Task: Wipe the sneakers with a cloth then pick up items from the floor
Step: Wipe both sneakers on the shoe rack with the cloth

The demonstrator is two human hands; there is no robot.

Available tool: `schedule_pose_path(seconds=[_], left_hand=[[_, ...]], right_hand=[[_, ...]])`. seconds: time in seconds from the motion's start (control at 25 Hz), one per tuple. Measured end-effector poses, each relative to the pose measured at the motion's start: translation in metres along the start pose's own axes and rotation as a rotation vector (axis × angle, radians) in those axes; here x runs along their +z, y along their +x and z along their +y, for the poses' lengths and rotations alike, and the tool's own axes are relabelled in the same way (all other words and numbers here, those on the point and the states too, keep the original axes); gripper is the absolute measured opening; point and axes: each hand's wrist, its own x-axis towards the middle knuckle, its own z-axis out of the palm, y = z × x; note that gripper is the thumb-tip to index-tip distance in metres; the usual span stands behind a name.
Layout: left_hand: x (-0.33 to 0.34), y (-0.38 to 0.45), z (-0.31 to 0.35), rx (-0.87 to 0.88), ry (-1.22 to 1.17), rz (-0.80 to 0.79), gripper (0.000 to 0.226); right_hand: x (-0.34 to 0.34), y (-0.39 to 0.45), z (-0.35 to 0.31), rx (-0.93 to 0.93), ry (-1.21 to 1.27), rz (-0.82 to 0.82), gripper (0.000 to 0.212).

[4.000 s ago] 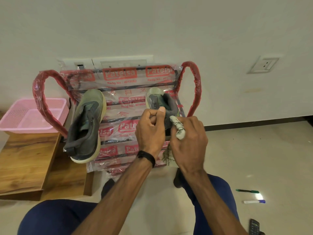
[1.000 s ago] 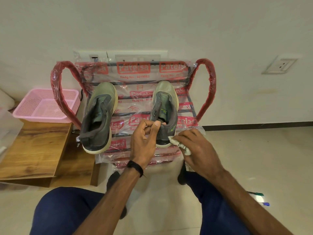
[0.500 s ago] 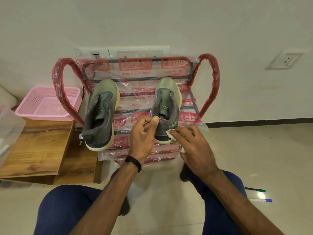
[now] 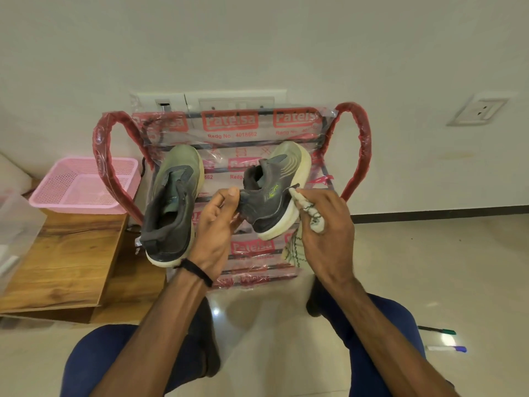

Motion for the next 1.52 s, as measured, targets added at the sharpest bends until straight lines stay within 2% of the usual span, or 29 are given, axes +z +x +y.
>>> schedule_pose_path(seconds=[0.12, 0.2, 0.32, 0.4, 0.48, 0.56, 0.72, 0.8, 0.92, 1.04, 1.2, 1.28, 1.36, 1.52], left_hand=[[-0.012, 0.000, 0.001, -0.056, -0.021, -0.059, 0.027], [-0.020, -0.012, -0.006, -0.058, 0.056, -0.016, 0.030], [-0.024, -0.031, -0.014, 0.116, 0.256, 0.100, 0.021], [-0.022, -0.035, -0.014, 0.275, 0.490, 0.120, 0.021], [-0.019, -0.035, -0.015, 0.358, 0.730, 0.063, 0.035], [-0.020, -0.033, -0.018, 0.368, 0.879, 0.030, 0.054], [-0.023, -0.032, -0.028, 0.267, 0.948, -0.043, 0.099], [-0.022, -0.032, -0.034, 0.257, 0.944, -0.031, 0.113], [-0.018, -0.030, -0.036, 0.277, 0.860, 0.023, 0.112], [-0.027, -0.028, -0.029, 0.362, 0.885, 0.000, 0.111], [-0.054, -0.028, -0.019, 0.428, 0.995, -0.235, 0.113], [-0.059, -0.032, -0.022, 0.436, 1.092, -0.295, 0.112], [-0.057, -0.034, -0.028, 0.443, 1.134, -0.281, 0.111], [-0.058, -0.037, -0.049, 0.525, 1.195, -0.297, 0.108]], right_hand=[[-0.006, -0.005, -0.002, -0.177, -0.137, -0.082, 0.039], [-0.004, -0.017, 0.002, -0.256, -0.214, -0.179, 0.044], [0.003, -0.030, 0.000, -0.333, -0.285, -0.290, 0.052], [0.009, -0.027, -0.009, -0.383, -0.315, -0.309, 0.053], [0.014, -0.022, -0.018, -0.434, -0.336, -0.321, 0.052], [0.015, -0.017, -0.021, -0.458, -0.337, -0.358, 0.054], [0.009, -0.003, -0.012, -0.401, -0.229, -0.414, 0.053], [0.009, 0.008, -0.015, -0.320, -0.162, -0.413, 0.054], [0.001, 0.025, -0.022, -0.200, -0.056, -0.362, 0.036], [-0.023, 0.051, -0.021, -0.097, 0.020, -0.253, 0.025], [-0.045, 0.071, -0.013, -0.201, -0.233, -0.110, 0.028], [-0.033, 0.062, -0.010, -0.260, -0.339, -0.179, 0.037], [-0.010, 0.041, -0.011, -0.273, -0.392, -0.275, 0.046], [0.017, -0.005, -0.023, -0.280, -0.415, -0.365, 0.046]])
